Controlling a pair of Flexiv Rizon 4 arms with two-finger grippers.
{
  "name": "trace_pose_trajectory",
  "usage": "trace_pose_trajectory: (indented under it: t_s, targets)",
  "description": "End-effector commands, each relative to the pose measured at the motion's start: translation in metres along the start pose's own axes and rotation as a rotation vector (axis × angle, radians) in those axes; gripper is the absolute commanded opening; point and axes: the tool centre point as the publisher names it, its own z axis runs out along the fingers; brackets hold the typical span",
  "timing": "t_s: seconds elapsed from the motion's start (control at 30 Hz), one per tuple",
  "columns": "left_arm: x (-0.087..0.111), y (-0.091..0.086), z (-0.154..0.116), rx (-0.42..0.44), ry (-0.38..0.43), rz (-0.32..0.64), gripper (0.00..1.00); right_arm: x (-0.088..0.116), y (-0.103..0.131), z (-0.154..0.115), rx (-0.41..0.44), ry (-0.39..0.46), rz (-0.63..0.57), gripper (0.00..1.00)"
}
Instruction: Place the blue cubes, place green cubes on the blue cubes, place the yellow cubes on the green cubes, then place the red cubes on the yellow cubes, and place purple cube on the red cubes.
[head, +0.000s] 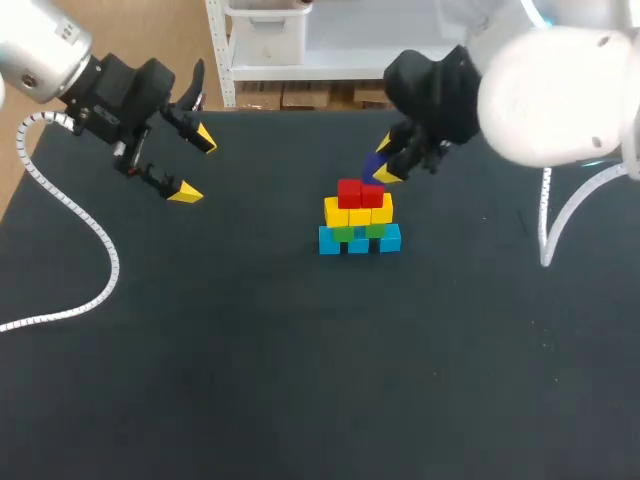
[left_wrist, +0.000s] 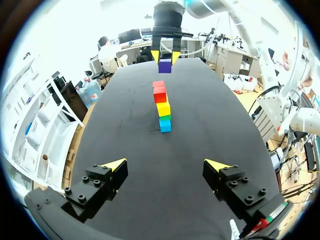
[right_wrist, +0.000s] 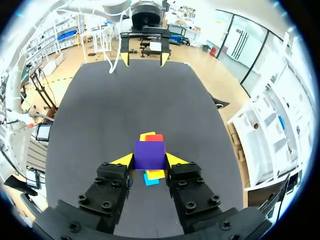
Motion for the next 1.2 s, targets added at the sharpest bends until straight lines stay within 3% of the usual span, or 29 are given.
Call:
trace_pose_trajectory:
  t_s: [0.03,0.6,1.2]
  targets:
    - [0.001,0.002,0.0,0.002,0.0,0.002,1.0,-0.007,-0.002,0.009,-0.009,0.021,-0.009,0.0]
    - [0.001,0.002,0.0,0.002,0.0,0.002,1.0,0.001,-0.014,0.025,-0.015,0.1,-0.055,0.0]
    - [0.001,0.002,0.0,0.002,0.0,0.002,1.0,0.003,-0.011,0.029,-0.036,0.107,-0.06,0.0]
